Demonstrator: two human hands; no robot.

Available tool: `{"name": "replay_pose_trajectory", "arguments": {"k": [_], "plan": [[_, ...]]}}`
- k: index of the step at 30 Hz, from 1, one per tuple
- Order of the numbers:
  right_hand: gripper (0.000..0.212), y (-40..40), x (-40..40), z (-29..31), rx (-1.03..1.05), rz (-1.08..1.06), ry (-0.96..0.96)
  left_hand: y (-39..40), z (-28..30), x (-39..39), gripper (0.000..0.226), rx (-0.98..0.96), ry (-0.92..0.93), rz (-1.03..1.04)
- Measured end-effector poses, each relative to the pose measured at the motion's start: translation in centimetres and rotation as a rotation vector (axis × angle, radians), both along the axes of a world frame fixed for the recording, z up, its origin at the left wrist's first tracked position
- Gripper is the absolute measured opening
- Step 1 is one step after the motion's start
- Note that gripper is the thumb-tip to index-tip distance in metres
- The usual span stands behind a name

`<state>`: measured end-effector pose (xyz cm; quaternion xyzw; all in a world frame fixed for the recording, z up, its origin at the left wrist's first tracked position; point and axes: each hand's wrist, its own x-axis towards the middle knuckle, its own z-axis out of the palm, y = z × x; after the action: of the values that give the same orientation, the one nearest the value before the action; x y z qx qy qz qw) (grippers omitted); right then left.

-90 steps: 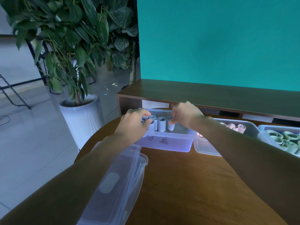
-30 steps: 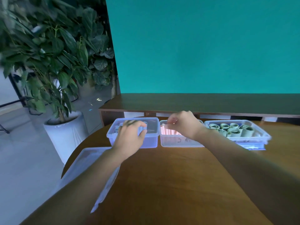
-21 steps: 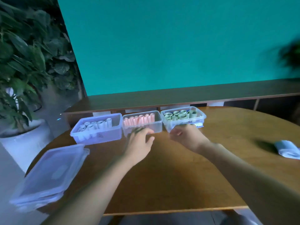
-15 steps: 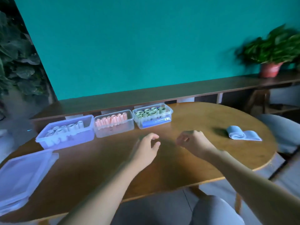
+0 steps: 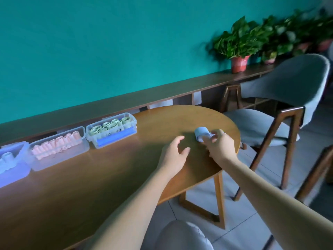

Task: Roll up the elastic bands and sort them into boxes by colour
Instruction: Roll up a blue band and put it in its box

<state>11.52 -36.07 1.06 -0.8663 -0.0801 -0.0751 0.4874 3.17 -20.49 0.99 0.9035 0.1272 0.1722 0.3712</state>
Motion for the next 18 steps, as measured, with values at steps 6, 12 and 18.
{"name": "replay_pose_trajectory", "arguments": {"k": [6,12,18], "plan": [[0.034,0.9,1.3,0.2,0.049,0.127,0.033,-0.4,0.2,3.2,0.048,-0.14,-0.121,0.019],[0.039,1.6,1.3,0.6,0.348,0.292,0.038,2.2,-0.4,3.2,0.055,-0.18,-0.284,0.195],[0.048,1.9,0.8,0.6,0.129,0.259,0.089,3.4,-0.5,3.8,0.036,0.049,-0.181,0.231]]}}
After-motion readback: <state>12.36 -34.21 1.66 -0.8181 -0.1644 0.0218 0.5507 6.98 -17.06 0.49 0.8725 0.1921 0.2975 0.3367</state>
